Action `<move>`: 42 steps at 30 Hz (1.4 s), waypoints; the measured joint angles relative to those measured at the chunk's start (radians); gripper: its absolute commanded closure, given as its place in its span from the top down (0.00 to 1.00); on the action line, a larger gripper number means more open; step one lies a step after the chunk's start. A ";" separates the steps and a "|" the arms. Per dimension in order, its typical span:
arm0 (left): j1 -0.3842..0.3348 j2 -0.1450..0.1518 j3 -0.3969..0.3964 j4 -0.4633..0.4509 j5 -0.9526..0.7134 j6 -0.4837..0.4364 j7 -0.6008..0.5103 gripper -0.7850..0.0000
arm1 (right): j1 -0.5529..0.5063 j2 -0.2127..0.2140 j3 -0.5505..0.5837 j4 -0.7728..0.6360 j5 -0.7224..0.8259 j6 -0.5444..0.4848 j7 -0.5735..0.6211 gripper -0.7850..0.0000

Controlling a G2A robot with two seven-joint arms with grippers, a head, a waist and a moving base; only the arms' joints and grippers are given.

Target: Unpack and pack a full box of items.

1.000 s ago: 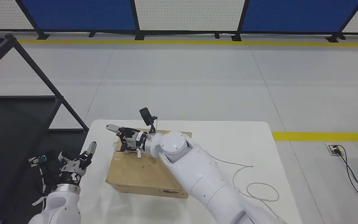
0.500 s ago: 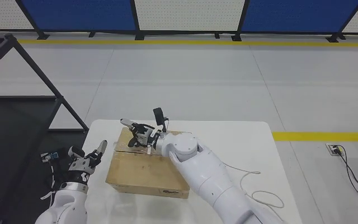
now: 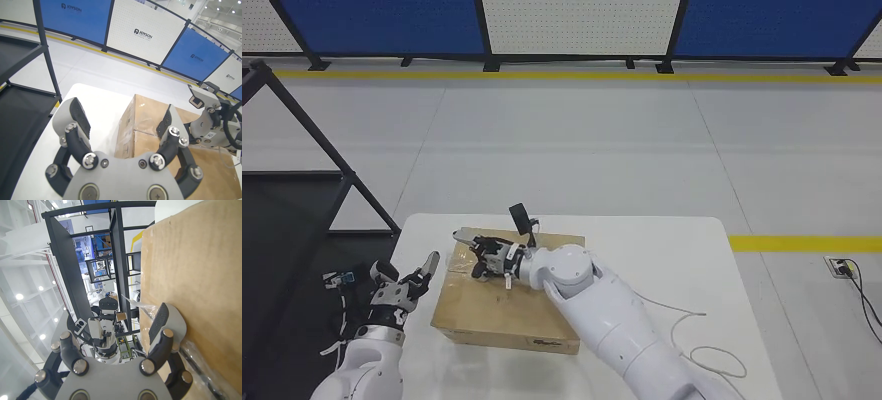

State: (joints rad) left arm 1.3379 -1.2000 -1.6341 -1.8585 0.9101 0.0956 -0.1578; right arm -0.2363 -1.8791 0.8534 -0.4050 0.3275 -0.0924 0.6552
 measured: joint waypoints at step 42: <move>-0.114 -0.003 0.095 0.012 0.173 -0.053 -0.110 1.00 | -0.451 0.197 0.238 -0.688 -0.359 0.143 -0.010 1.00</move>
State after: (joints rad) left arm 1.2241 -1.2026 -1.5391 -1.8466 1.0827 0.0430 -0.2675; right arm -0.6877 -1.6817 1.0913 -1.0931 -0.0316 0.0508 0.6456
